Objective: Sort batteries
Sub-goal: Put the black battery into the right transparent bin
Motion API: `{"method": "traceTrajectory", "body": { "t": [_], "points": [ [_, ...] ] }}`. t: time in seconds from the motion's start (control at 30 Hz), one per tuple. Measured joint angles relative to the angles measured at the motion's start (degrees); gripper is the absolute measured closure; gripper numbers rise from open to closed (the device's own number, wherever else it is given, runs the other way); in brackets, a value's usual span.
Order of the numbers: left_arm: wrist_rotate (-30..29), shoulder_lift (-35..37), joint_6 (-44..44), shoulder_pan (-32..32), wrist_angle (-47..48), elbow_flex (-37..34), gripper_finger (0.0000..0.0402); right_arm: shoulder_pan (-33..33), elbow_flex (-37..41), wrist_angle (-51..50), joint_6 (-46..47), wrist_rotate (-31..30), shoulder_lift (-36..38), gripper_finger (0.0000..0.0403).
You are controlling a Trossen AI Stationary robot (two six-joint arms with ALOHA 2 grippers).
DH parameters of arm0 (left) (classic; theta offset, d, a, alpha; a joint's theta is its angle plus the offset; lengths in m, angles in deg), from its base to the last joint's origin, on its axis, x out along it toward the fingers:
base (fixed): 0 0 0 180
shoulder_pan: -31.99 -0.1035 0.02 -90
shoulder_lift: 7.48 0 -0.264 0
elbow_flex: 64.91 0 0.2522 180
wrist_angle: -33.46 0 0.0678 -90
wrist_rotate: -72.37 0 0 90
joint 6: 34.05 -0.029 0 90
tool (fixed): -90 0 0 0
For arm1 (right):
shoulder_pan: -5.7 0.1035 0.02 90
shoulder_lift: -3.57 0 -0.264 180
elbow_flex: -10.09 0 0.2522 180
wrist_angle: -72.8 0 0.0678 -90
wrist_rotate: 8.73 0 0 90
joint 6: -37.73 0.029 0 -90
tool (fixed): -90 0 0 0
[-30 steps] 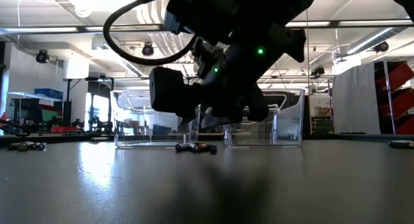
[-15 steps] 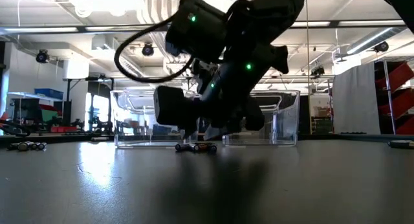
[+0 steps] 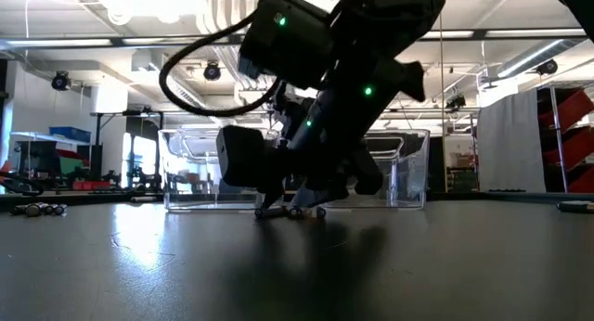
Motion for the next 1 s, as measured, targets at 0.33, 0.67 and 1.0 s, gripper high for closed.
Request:
{"method": "traceTrajectory", "body": {
  "t": [0.33,0.67,1.0],
  "points": [
    [0.0,0.0,0.3,0.0,0.0,0.0,0.0221,2.6,0.0,-0.9,-0.9,1.0,0.3,0.0193],
    [0.0,0.0,0.6,0.0,0.0,0.0,0.0221,2.1,0.1,-1.0,-1.8,-1.2,0.3,0.0193],
    [0.0,0.0,1.6,0.0,0.0,0.0,0.0221,-1.6,0.1,-1.0,-3.7,-1.9,0.3,0.0219]
  ]
}}
